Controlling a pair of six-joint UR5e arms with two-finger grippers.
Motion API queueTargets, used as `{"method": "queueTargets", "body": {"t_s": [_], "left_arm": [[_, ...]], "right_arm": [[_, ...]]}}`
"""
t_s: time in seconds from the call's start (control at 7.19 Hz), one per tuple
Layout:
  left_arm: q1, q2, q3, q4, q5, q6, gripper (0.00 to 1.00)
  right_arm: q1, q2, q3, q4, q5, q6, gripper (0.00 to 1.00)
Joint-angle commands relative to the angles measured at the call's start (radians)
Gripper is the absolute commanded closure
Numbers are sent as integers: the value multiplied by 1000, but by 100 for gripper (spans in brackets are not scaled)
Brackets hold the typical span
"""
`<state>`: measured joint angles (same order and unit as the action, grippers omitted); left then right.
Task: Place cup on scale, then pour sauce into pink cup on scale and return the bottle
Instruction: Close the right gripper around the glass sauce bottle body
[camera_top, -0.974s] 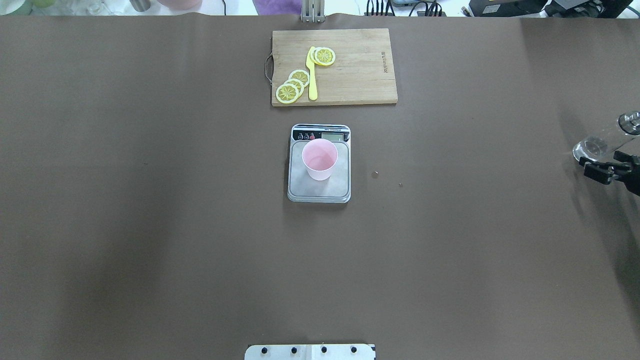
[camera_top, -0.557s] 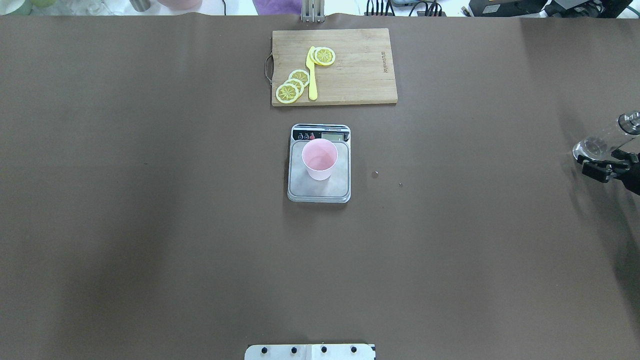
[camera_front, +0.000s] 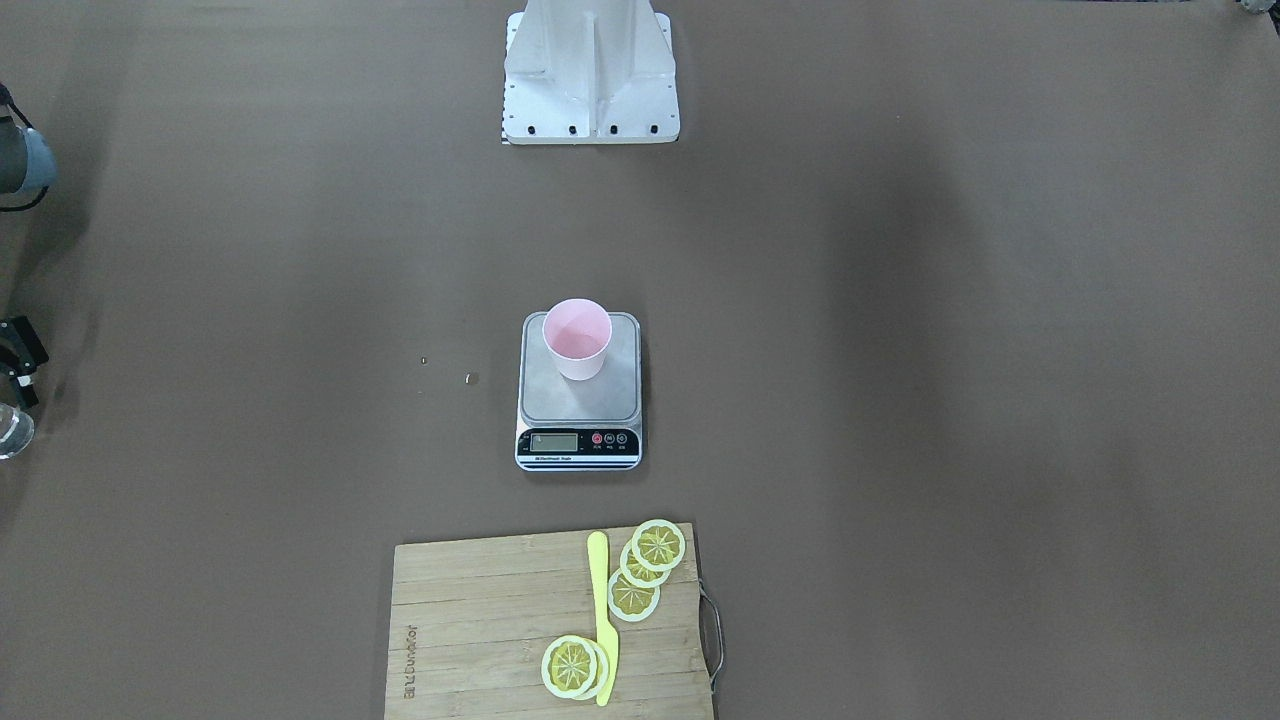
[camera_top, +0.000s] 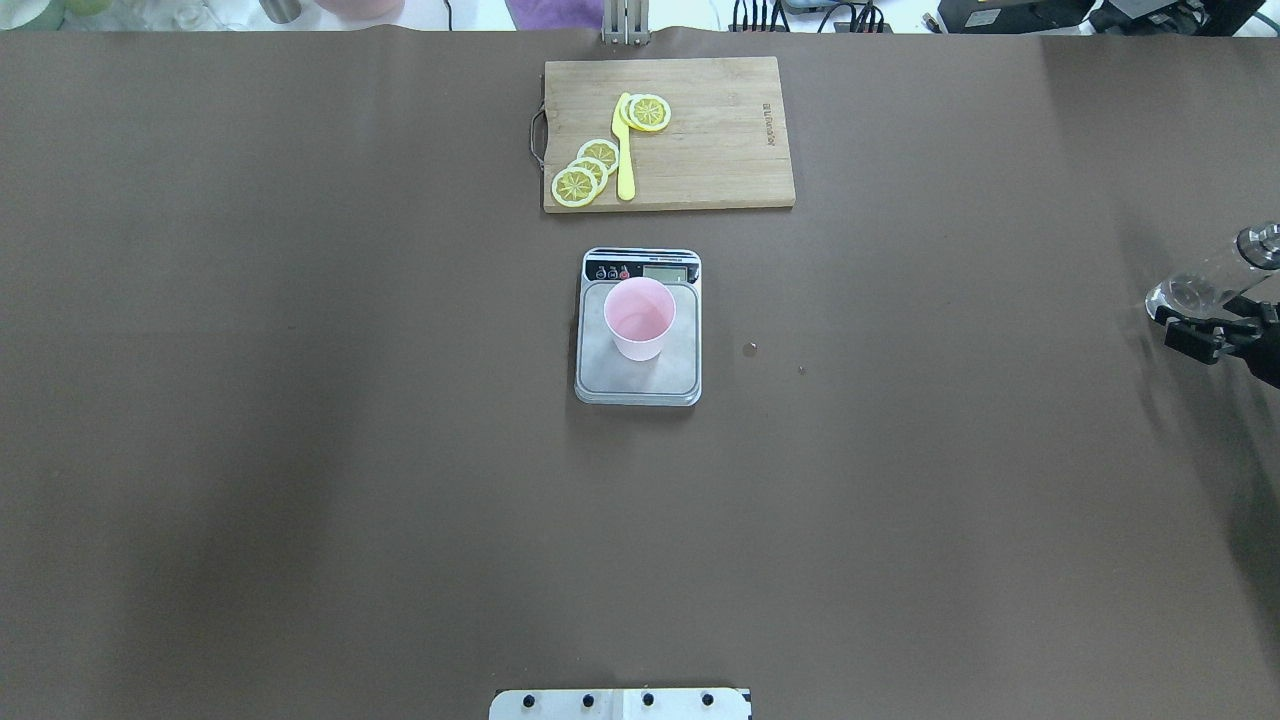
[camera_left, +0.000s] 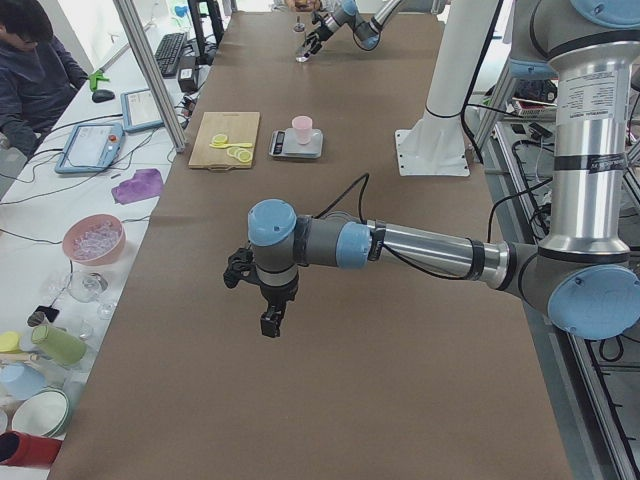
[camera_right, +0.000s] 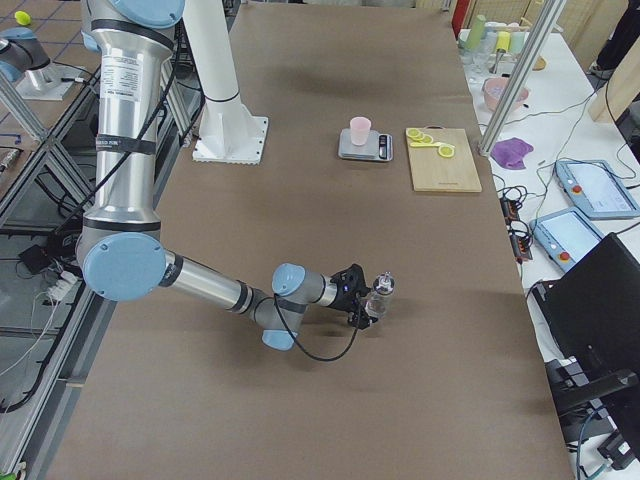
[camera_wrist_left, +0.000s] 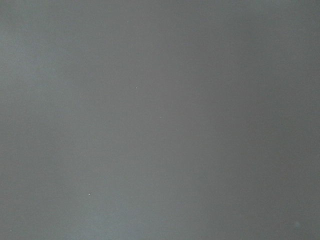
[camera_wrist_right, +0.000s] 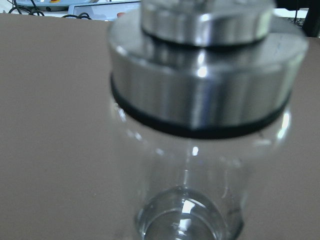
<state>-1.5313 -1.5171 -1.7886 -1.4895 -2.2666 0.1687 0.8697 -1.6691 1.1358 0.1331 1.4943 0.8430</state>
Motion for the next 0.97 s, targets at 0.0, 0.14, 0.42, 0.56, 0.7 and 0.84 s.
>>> {"method": "queueTargets", "body": {"t_s": [0.0,0.14,0.42,0.56,0.7,0.84], "left_arm": [[0,0,0,0,-1,0,1],[0,0,0,0,-1,0,1],[0,0,0,0,-1,-2,1],[0,0,-3,-2,-1,0,1],[0,-2,-3,-2,-1,-2,1],[0,0,-5,-2,-1,-2,1]], "right_arm": [[0,3,1,0,-5,-1,0],[2,6,-2,12,-6,-1,1],[2,8,-1,16,-11,-1,1],[2,8,-1,16,-11,-1,1],[2,8,-1,16,-20,-1,2],[2,8,-1,16,-29,-1,2]]}}
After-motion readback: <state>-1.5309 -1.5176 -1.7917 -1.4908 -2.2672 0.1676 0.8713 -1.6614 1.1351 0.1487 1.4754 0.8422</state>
